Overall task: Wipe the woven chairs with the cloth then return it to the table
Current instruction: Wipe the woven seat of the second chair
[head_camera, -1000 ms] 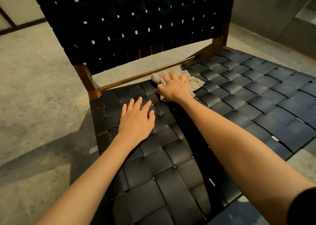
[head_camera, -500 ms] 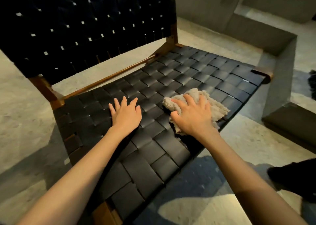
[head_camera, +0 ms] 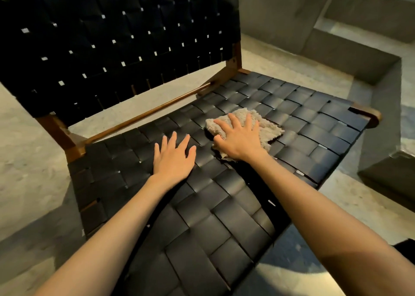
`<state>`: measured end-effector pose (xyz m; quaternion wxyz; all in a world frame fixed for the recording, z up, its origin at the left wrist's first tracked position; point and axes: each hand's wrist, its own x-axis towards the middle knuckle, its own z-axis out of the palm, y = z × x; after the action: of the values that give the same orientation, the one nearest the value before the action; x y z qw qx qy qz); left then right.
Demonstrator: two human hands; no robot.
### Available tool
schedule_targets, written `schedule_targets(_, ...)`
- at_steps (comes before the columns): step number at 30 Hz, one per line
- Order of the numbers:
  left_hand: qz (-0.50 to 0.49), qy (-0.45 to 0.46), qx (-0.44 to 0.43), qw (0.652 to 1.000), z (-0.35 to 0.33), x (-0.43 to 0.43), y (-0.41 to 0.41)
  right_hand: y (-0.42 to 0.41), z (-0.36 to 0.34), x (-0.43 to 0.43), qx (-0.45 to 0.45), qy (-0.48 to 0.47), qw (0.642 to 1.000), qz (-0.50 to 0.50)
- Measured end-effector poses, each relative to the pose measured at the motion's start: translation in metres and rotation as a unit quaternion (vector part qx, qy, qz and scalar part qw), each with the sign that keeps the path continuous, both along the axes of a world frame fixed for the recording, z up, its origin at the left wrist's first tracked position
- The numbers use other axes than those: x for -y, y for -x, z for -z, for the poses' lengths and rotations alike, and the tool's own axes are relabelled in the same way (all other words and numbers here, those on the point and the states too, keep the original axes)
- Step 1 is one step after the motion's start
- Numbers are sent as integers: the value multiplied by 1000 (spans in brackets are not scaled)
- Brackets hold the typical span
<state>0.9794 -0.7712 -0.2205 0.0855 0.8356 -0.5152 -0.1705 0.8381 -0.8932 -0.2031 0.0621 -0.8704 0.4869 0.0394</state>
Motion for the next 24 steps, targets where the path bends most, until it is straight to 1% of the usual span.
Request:
schedule_targets(8,-1,41,40,998,17,2,1,-85,32,59,35,-1,996,-88)
schedule_targets(13,-8,52,48,997,20,2,3,-116,38,78,59,-3,995,-79)
schedule_targets(19,-14,67,19,997,15,0,5,-104,25,66,56,-11,997,-60)
schedule_targets(24,-10,61,7,998,8,-1,5,-41,2,25,11,-16,1000,-11)
